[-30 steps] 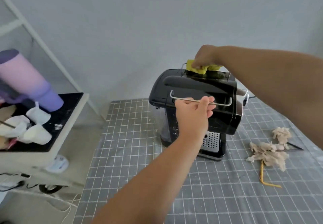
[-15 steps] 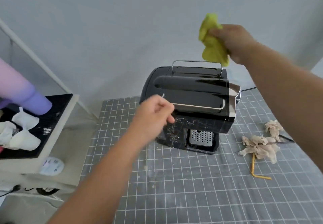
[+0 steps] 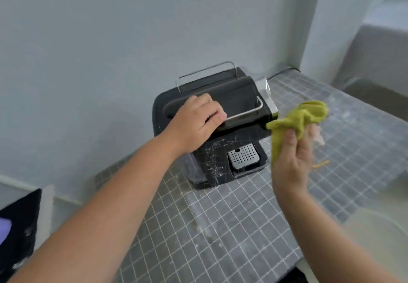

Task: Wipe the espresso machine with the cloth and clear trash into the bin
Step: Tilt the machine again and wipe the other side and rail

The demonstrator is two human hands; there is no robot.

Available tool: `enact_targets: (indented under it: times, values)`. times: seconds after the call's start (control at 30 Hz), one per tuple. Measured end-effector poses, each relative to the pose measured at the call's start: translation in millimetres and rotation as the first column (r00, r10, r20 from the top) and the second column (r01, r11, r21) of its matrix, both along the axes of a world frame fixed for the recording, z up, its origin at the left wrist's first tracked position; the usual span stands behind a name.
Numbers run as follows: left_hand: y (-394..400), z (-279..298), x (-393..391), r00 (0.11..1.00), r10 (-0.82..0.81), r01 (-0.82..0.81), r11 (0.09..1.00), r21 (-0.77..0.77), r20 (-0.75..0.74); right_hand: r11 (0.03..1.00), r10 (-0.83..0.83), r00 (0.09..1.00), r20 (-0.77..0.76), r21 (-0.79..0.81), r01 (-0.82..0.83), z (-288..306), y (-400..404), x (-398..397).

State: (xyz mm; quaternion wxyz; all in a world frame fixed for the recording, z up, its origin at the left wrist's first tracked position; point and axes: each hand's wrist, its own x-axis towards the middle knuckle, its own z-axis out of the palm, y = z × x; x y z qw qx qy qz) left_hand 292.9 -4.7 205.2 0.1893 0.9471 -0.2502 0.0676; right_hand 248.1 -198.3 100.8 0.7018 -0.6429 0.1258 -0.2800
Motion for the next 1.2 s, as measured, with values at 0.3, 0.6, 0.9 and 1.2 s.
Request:
enact_targets:
  times: [0.3,0.6,0.9,1.2]
  values:
    - [0.9,-8.1,-1.8,0.993,-0.061,0.019,0.931,-0.365,-0.103,0.961,-0.096,0.982,0.161,-0.242,0.133,-26.0,100.0,28.3]
    - [11.6,-10.9,-2.9,0.986,-0.083,0.014,0.906,-0.422,-0.146,0.717,0.057,0.967,0.250,-0.684,0.135,-126.6,149.0,0.1]
    - [14.8,-9.4,-3.2,0.974,-0.115,0.013,0.887,-0.462,-0.193,0.834,-0.006,0.927,0.375,-0.510,0.212,-50.2,159.5,19.8]
    - [16.7,-14.1,-3.2,0.983,-0.134,0.065,0.890,-0.450,-0.124,0.690,0.018,0.945,0.328,-0.688,0.225,-105.4,139.8,12.8]
